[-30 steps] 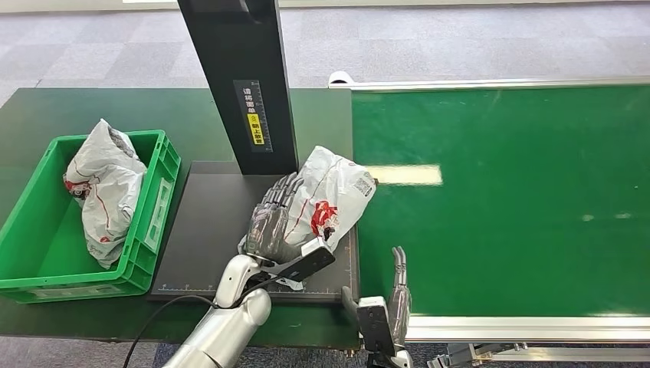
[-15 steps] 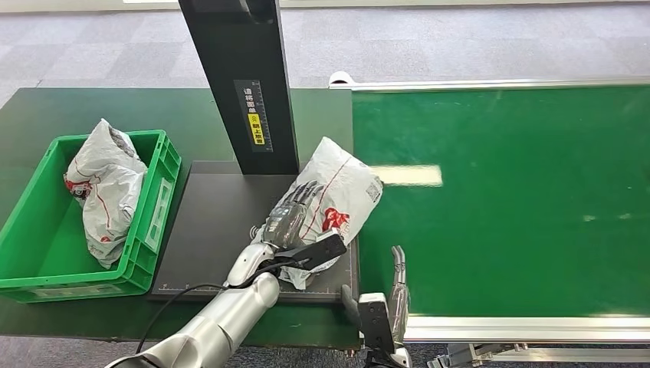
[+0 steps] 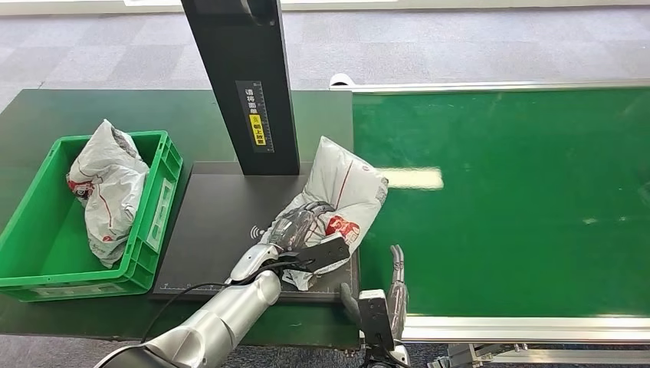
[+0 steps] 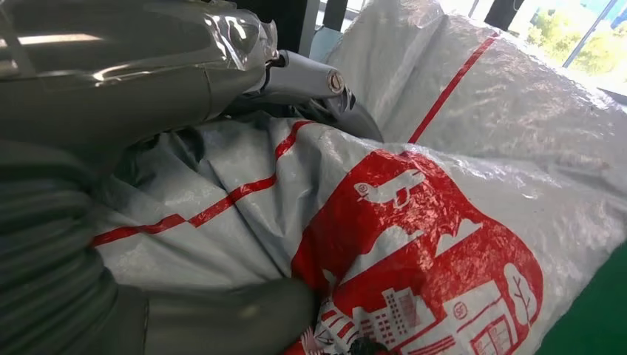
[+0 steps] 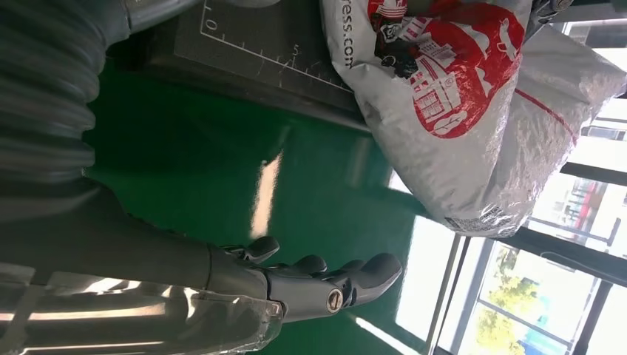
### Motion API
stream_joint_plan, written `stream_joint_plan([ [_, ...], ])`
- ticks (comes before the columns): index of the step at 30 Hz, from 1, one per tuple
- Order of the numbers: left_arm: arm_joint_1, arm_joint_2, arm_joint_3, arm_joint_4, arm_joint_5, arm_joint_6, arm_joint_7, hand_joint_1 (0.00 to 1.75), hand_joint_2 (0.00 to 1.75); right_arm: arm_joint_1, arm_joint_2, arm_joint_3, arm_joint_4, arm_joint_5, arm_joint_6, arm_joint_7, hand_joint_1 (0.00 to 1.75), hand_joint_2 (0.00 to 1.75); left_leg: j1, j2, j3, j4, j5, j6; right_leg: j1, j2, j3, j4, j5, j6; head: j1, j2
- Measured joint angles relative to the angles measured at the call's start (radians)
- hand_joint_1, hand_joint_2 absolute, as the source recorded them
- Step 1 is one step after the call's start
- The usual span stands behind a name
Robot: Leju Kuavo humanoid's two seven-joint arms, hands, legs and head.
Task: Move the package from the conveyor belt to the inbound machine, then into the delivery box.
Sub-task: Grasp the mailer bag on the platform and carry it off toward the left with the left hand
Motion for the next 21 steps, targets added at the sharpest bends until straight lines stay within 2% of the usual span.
stream_joint_plan([
  [7,0.003,0.001,0.013,0.002,0.016,0.107,-0.049,1.75,1.75,-0.003,0.0,0.0,0.007,-0.012,0.0,0.0,0.0,1.75,0.0,0.0,0.0,0.0,0.0,0.0,0.0,0.0,0.0,0.0,0.0,0.0,0.0,0.0],
  [14,0.046,0.002,0.046,-0.049,0.088,0.311,-0.268,1.75,1.75,-0.003,0.0,-0.007,0.011,-0.035,0.0,0.0,0.0,1.75,0.0,0.0,-0.003,0.0,0.0,0.0,0.0,0.0,-0.004,0.0,0.0,0.0,0.0,0.0],
  [17,0.106,0.002,0.045,-0.202,0.121,0.386,-0.352,1.75,1.75,0.0,0.0,-0.02,0.01,-0.039,0.0,0.0,0.0,1.75,0.0,0.001,-0.004,0.0,0.0,0.0,0.0,0.0,-0.005,0.0,0.0,0.0,0.0,0.0],
  [21,0.205,0.008,0.008,-0.509,0.127,0.404,-0.336,1.75,1.75,0.008,0.003,-0.039,0.006,-0.044,0.0,0.0,0.0,1.75,0.0,0.001,-0.005,0.0,0.0,0.0,0.0,0.0,-0.006,0.0,0.0,0.0,0.0,0.0],
])
